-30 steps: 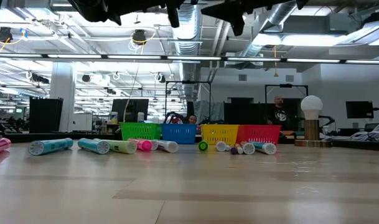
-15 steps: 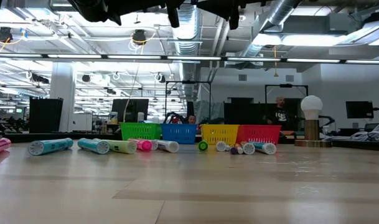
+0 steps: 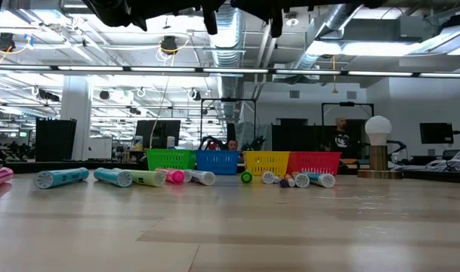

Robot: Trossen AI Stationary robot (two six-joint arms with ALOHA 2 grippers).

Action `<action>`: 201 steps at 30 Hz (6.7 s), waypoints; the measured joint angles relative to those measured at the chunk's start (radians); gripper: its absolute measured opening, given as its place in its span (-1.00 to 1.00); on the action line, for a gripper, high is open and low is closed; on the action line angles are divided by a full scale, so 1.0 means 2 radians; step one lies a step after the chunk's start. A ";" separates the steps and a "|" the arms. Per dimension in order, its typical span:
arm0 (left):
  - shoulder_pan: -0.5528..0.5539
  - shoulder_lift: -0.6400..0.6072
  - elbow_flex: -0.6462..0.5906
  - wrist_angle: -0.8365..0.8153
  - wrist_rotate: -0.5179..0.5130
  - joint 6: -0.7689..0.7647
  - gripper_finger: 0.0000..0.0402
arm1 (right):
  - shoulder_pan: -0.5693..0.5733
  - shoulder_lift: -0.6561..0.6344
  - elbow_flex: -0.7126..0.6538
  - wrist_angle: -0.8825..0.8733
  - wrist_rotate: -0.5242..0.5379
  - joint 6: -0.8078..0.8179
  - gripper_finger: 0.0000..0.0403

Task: Pick & Place Markers
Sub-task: Put the black mini marker into the red basket, then put the orange highlighter into the yellow basket

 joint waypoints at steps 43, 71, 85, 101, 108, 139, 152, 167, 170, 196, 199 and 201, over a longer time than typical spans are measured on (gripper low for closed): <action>0.003 -0.030 0.000 -0.002 -0.051 0.051 0.17 | -0.005 -0.001 0.000 0.005 -0.014 0.018 -0.81; 0.069 -0.162 -0.019 -0.231 -0.056 0.053 0.07 | -0.165 -0.001 0.000 -0.230 -0.008 -0.015 -0.83; 0.074 -0.187 -0.057 -0.231 -0.067 0.051 0.07 | -0.298 0.011 0.000 -0.397 0.039 -0.012 -0.73; 0.075 -0.187 -0.057 -0.230 -0.066 0.051 0.05 | -0.308 0.071 0.000 -0.397 0.040 -0.004 -0.48; 0.075 -0.187 -0.057 -0.231 -0.066 0.051 0.05 | -0.307 0.095 0.000 -0.399 0.039 0.000 -0.26; 0.075 -0.187 -0.056 -0.249 -0.071 0.038 0.04 | -0.079 -0.174 0.000 -0.369 0.039 -0.092 -0.46; 0.075 -0.187 -0.056 -0.276 -0.071 0.038 0.04 | -0.066 -0.170 0.000 -0.372 0.039 -0.069 -0.46; 0.075 -0.187 -0.056 -0.474 -0.071 0.039 0.04 | -0.066 -0.170 0.000 -0.392 0.039 -0.047 -0.46; 0.075 -0.187 -0.056 -0.520 -0.072 0.039 0.04 | -0.066 -0.170 0.000 -0.402 0.039 -0.044 -0.46; 0.074 -0.187 -0.056 -0.606 -0.096 0.037 0.04 | -0.065 -0.170 0.000 -0.444 0.039 0.013 -0.46; 0.074 -0.187 -0.056 -0.606 -0.095 0.037 0.04 | -0.065 -0.170 0.000 -0.448 0.039 0.043 -0.46; 0.074 -0.187 -0.056 -0.606 -0.092 0.043 0.04 | -0.064 -0.170 0.000 -0.448 0.038 0.067 -0.46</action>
